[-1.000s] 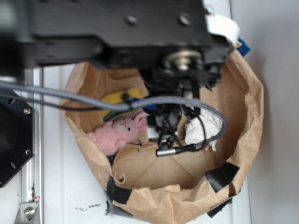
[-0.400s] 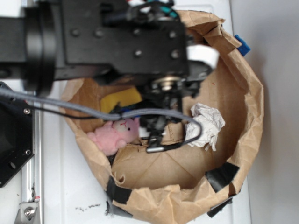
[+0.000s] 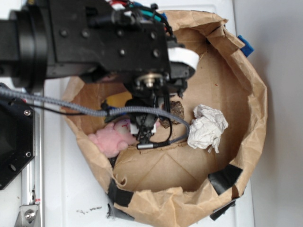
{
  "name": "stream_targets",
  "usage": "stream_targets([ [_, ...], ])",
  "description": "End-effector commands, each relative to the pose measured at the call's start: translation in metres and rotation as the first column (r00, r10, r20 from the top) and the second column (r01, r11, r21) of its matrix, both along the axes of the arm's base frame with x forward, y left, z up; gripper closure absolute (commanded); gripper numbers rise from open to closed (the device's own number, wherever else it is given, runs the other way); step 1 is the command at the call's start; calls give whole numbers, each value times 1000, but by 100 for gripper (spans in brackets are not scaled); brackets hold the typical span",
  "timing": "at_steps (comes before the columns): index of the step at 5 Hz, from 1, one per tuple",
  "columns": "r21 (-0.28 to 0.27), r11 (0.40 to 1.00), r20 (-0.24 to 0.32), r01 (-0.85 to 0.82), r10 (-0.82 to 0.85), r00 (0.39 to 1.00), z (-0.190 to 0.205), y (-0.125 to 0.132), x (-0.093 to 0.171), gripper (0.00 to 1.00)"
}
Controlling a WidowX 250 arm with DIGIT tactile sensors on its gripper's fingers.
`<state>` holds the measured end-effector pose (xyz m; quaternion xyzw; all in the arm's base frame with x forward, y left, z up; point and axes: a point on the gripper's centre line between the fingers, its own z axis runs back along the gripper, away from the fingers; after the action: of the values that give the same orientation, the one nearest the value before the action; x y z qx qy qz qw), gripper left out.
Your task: Grab the green sponge.
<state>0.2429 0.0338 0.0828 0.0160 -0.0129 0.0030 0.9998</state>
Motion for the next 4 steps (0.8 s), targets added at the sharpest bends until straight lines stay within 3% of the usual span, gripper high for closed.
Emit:
stream_targets([
  [1, -8, 1000, 32, 30, -29, 999, 6, 6, -6, 0],
  [4, -91, 992, 53, -82, 87, 995, -1, -4, -21, 0],
])
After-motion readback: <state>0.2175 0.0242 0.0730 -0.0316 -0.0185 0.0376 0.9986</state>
